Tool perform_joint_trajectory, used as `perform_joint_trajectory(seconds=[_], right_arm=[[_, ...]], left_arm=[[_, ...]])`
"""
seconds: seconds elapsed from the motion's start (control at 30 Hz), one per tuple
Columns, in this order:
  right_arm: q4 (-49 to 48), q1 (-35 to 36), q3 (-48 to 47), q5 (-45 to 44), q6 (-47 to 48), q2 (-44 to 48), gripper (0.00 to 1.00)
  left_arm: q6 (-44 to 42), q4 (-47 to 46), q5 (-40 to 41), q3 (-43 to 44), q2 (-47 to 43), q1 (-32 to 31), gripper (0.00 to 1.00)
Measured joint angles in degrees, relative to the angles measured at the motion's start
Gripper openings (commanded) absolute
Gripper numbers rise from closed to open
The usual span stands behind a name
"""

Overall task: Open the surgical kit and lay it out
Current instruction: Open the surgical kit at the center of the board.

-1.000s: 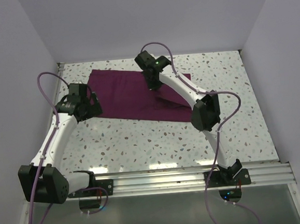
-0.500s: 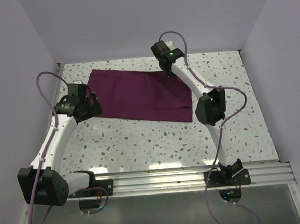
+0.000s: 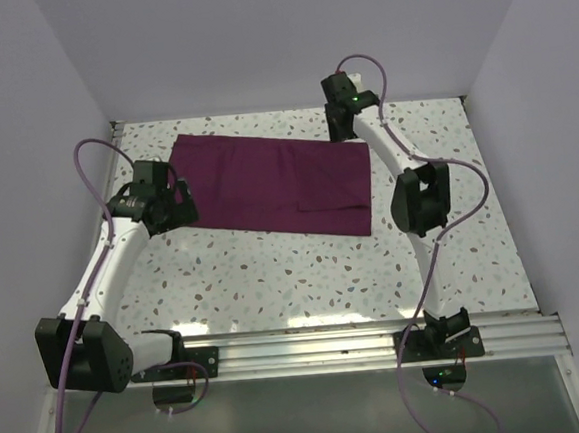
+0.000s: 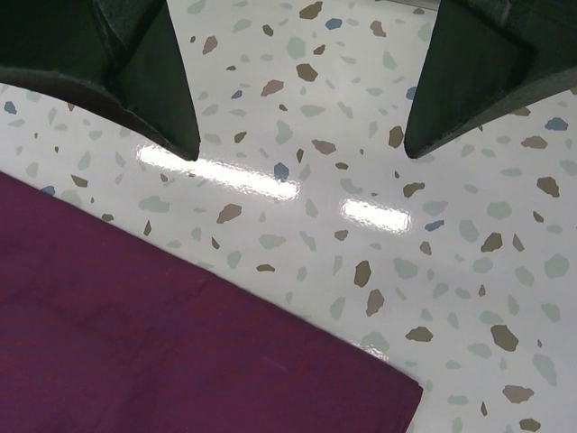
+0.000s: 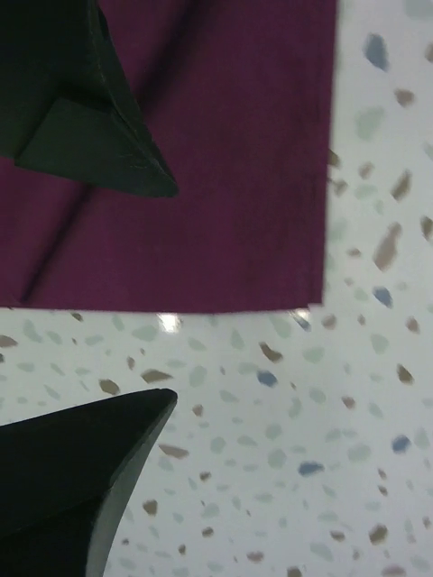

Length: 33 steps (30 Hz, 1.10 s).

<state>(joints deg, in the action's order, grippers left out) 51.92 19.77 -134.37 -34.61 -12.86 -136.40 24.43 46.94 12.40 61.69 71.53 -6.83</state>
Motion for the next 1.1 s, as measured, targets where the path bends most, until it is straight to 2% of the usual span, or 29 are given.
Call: perform_joint_trajectory(seconds=[0.13, 0.2, 0.23, 0.3, 0.33, 0.4, 0.5, 0.73, 1.1], right_arm=[[-1.03, 5.09, 11.56, 7.76, -2.21, 8.37, 0.88], [-2.16, 9.81, 15.17, 10.45, -3.17, 11.58, 0.79], [-2.75, 12.31, 16.68, 11.80, -3.91, 12.90, 0.68], [-4.35, 16.83, 19.63, 15.15, -5.77, 14.58, 0.56], [-4.66, 18.58, 20.87, 16.79, -6.71, 14.95, 0.47], [-4.85, 20.17, 22.58, 19.43, -8.55, 14.78, 0.39], [-4.63, 19.26, 23.50, 20.85, -10.49, 12.92, 0.33], [-3.98, 15.91, 22.84, 20.83, -12.07, 6.51, 0.36], [-3.48, 17.79, 22.75, 22.36, -12.55, 5.20, 0.43]], left_arm=[[0.09, -0.09, -0.24, 0.02, 0.50, 0.00, 1.00], [0.11, -0.13, -0.39, 0.02, 0.98, 0.00, 1.00], [0.13, -0.15, -0.48, 0.02, 1.14, 0.00, 1.00], [0.24, -0.17, -0.66, 0.02, 1.25, 0.00, 1.00], [0.28, -0.17, -0.70, 0.02, 1.25, 0.00, 1.00], [0.28, -0.20, -0.76, 0.02, 1.25, 0.00, 1.00], [0.28, -0.20, -0.81, 0.02, 1.22, 0.00, 1.00], [0.28, -0.37, -0.87, -0.20, 0.48, 0.00, 1.00], [0.31, -1.07, -0.87, -0.79, 0.35, 0.00, 1.00]])
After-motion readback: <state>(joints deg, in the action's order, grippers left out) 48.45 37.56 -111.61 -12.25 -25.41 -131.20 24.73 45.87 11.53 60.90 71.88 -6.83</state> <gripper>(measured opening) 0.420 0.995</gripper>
